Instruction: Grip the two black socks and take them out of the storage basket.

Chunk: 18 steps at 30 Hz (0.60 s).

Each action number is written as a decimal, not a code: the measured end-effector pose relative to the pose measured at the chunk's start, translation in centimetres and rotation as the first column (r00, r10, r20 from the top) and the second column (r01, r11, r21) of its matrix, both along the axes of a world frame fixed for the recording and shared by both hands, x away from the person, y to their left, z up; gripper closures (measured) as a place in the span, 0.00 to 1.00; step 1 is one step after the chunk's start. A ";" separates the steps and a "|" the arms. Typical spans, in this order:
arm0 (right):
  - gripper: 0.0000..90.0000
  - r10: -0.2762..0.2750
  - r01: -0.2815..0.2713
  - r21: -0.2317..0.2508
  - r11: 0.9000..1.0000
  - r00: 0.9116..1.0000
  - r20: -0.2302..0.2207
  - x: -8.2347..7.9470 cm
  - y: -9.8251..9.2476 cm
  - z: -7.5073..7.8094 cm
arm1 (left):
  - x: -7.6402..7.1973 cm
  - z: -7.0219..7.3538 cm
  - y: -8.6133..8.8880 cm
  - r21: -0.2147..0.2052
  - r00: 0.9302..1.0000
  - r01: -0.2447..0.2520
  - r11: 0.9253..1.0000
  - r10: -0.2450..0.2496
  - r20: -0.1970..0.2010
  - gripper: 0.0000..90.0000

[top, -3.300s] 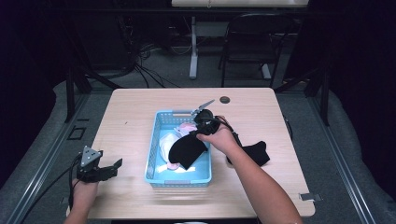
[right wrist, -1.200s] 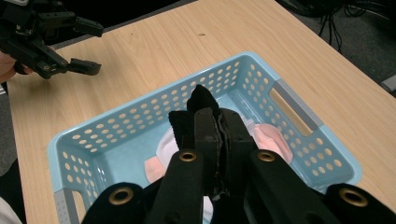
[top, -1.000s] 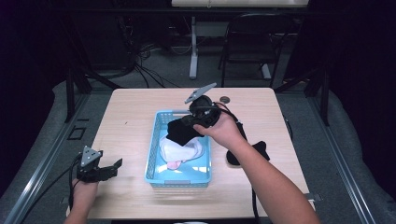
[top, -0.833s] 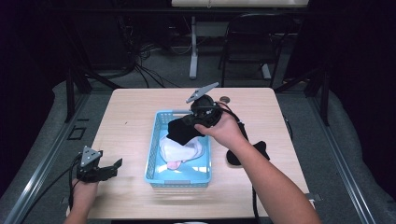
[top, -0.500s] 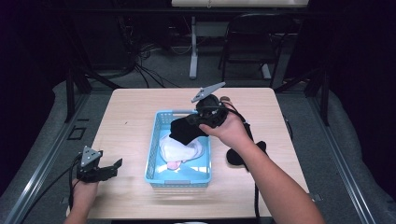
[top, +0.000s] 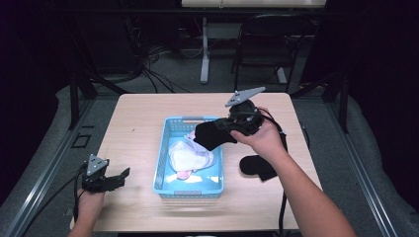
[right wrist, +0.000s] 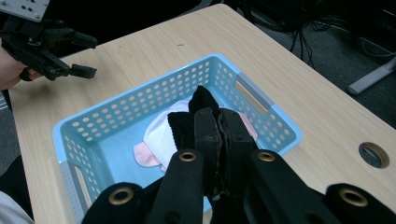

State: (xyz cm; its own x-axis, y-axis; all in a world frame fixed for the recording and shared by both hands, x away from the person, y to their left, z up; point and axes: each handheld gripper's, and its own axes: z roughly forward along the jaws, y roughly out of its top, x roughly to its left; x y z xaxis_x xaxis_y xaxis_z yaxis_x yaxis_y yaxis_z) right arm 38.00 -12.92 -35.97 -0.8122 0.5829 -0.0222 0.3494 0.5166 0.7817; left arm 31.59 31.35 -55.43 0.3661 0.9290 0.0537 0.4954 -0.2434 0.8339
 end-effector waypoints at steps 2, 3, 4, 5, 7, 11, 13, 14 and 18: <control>0.97 -0.018 0.018 -0.001 1.000 1.000 0.002 -0.1 -1.0 0.0 | 0.1 0.0 0.0 0.006 1.000 0.003 1.000 -0.003 -0.004 0.17; 0.97 -0.025 0.025 -0.003 1.000 1.000 0.005 -0.2 -1.4 0.0 | 0.1 0.0 -0.1 0.004 1.000 0.001 1.000 -0.001 -0.002 0.17; 0.97 -0.025 0.025 -0.003 1.000 1.000 0.005 -0.2 -1.4 0.0 | 0.1 0.0 -0.1 0.007 1.000 0.000 1.000 0.000 -0.006 0.17; 0.97 -0.032 0.032 -0.003 0.999 0.999 0.008 -0.2 -1.7 0.1 | 0.1 0.0 -0.2 0.010 1.000 0.002 1.000 -0.002 -0.007 0.17; 0.97 -0.044 0.044 -0.006 0.999 0.999 0.021 -0.5 -2.4 0.3 | 0.0 -0.1 -0.1 0.014 1.000 0.003 1.000 -0.003 -0.009 0.17; 0.97 -0.052 0.052 0.001 0.999 0.998 0.033 -0.8 -3.0 0.5 | 0.0 -0.1 -0.1 0.012 1.000 -0.002 1.000 0.002 -0.005 0.17; 0.97 -0.058 0.058 0.004 0.998 0.998 0.036 -1.0 -3.3 0.6 | -0.2 0.0 0.0 0.015 1.000 0.002 1.000 -0.002 -0.006 0.17; 0.97 -0.060 0.060 0.003 0.998 0.997 0.040 -1.2 -3.6 0.7 | -0.2 0.0 0.0 0.009 1.000 -0.001 1.000 0.001 -0.003 0.17; 0.97 -0.066 0.065 0.005 0.998 0.997 0.040 -1.6 -3.9 0.7 | -0.4 0.0 0.2 0.007 1.000 0.002 1.000 -0.002 0.001 0.17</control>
